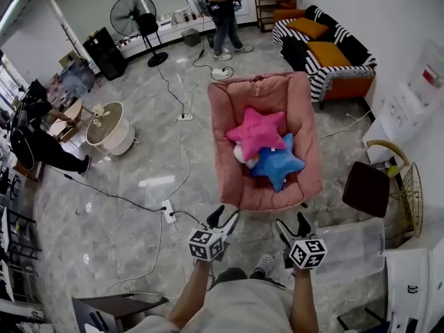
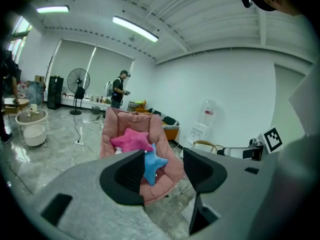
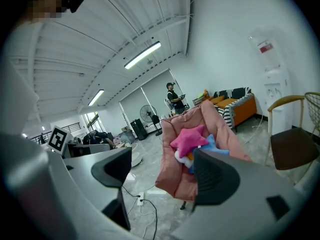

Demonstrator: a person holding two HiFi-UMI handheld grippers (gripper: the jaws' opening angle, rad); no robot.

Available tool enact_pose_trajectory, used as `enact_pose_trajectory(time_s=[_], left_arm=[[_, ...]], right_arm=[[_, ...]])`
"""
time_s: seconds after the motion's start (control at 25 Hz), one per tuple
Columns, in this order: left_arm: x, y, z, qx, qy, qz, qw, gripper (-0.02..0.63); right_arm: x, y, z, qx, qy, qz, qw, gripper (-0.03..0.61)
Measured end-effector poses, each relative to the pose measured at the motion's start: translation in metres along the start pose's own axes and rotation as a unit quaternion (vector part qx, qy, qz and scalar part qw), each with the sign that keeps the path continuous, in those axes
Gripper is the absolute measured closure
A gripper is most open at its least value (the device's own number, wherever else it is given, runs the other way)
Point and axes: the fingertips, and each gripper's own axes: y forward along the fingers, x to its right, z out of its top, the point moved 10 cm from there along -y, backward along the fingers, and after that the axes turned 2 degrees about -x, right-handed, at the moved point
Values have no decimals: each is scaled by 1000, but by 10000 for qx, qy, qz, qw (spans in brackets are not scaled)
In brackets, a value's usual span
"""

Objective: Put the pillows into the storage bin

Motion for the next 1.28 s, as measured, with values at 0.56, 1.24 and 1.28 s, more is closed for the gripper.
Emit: enact_pose_trajectory(time_s=[0.56, 1.24, 1.28], left_arm=[[-10, 55, 3, -136, -138, -22, 9998, 388], [-51, 195, 83, -409, -6, -404, 9983, 388], [-58, 204, 90, -429, 10, -417, 9982, 388]], right_arm=[[23, 10, 1, -356, -233, -196, 9989, 193], [96, 86, 69, -505, -55, -622, 9968, 195], [98, 95, 74, -522, -43, -638, 9966, 195]])
